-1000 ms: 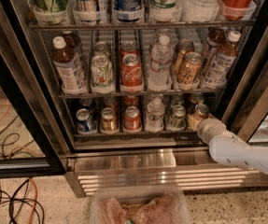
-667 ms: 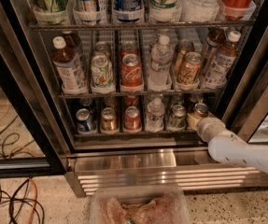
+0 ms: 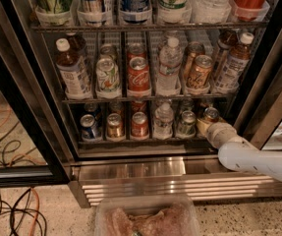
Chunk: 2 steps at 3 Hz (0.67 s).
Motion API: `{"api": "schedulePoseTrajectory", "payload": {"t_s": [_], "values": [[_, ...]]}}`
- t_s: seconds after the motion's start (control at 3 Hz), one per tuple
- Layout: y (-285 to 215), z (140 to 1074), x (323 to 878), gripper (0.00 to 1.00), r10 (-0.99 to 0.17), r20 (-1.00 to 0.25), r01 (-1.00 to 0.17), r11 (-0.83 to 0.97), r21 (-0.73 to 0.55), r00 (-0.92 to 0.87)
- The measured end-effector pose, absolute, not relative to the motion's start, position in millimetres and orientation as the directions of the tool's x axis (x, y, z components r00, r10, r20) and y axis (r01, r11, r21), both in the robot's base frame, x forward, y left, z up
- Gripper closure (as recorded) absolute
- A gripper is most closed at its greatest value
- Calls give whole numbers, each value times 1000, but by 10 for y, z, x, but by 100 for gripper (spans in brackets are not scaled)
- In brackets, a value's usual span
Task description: Pick orange can from bottom shelf of fridge
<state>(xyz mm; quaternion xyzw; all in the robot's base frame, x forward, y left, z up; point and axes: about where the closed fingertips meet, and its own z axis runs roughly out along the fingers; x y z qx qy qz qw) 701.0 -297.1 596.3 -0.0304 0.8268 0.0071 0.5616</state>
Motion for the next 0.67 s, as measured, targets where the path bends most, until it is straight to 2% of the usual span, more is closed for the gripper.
{"api": "schedulePoseTrajectory", "payload": {"t_s": [0.33,0.67], "values": [[-2970,5963,7010,88,-42,-929,-58,998,-22,-367],[-2970,5963,7010,100,-42,-929,-58,998,-22,-367]]}}
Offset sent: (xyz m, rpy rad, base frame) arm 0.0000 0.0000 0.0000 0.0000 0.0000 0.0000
